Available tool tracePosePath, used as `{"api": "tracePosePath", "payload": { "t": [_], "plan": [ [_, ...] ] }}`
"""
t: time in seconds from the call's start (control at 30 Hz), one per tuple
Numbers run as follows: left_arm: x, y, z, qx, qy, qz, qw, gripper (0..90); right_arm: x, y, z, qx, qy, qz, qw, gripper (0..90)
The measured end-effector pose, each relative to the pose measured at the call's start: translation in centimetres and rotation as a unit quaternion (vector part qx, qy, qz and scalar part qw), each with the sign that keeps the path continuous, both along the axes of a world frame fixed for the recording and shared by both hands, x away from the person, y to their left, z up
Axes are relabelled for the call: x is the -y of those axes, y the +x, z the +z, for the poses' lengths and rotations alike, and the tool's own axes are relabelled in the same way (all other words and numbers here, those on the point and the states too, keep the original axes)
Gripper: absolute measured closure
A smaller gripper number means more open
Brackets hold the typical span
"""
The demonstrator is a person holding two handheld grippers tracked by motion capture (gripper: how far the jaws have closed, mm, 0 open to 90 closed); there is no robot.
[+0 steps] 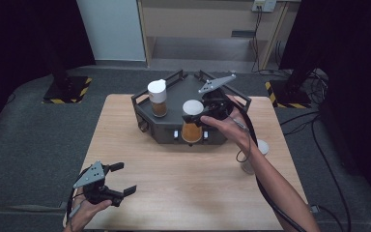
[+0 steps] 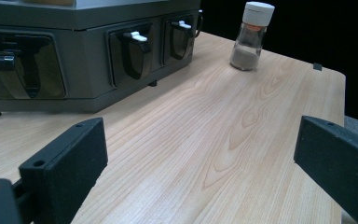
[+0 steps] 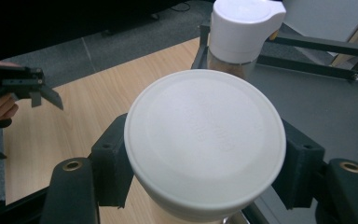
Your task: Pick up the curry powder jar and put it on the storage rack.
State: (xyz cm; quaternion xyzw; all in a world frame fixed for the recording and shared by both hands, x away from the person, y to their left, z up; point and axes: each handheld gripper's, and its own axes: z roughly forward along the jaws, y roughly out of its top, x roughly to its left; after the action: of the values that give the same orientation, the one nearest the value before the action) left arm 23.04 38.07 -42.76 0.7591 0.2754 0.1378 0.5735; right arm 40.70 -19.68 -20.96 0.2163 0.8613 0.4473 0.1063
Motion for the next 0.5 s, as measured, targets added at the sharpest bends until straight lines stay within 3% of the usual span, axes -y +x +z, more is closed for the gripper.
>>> {"api": "tracePosePath", "payload": {
  "t": [0.3,0.5],
  "plan": [
    [0.0,0.0,0.0,0.0,0.001,-0.002,1.0,1.2,-1.1,1.1,0.6,0.002,-0.003,-0.027,0.9996,34.1],
    [0.0,0.0,0.0,-0.001,0.0,-0.002,1.0,1.2,-1.7,1.9,0.8,0.004,-0.004,-0.061,0.9981,34.0]
  ]
}}
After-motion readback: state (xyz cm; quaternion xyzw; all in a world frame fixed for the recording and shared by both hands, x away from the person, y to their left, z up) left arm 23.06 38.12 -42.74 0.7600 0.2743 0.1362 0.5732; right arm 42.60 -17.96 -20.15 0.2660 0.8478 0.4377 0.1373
